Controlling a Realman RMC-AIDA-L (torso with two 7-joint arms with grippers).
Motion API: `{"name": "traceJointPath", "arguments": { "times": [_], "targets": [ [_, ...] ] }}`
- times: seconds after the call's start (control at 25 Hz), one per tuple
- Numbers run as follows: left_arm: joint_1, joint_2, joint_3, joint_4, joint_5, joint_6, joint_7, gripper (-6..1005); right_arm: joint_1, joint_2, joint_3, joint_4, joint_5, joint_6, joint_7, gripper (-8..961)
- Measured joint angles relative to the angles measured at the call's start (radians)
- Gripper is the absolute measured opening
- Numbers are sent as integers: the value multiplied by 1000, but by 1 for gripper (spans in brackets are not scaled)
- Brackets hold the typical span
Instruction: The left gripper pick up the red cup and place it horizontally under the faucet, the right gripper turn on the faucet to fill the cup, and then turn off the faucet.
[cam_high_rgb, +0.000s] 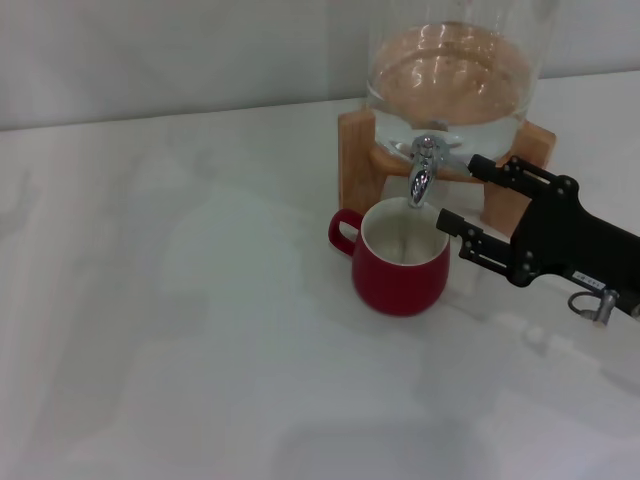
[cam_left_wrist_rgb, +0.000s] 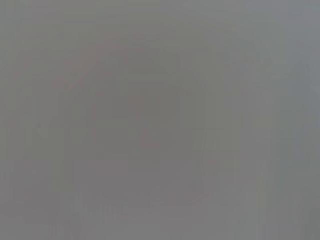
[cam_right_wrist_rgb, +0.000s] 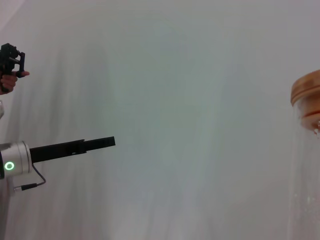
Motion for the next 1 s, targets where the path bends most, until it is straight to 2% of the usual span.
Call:
{"name": "traceJointPath", "arguments": {
  "times": [0.76, 1.0],
  "targets": [
    [6, 0, 2, -2, 3, -6, 0, 840, -3, -1, -42, 0, 0, 10, 1, 673],
    [6, 0, 5, -2, 3, -6, 0, 840, -17, -15, -28, 1, 7, 12, -2, 673]
  ]
}}
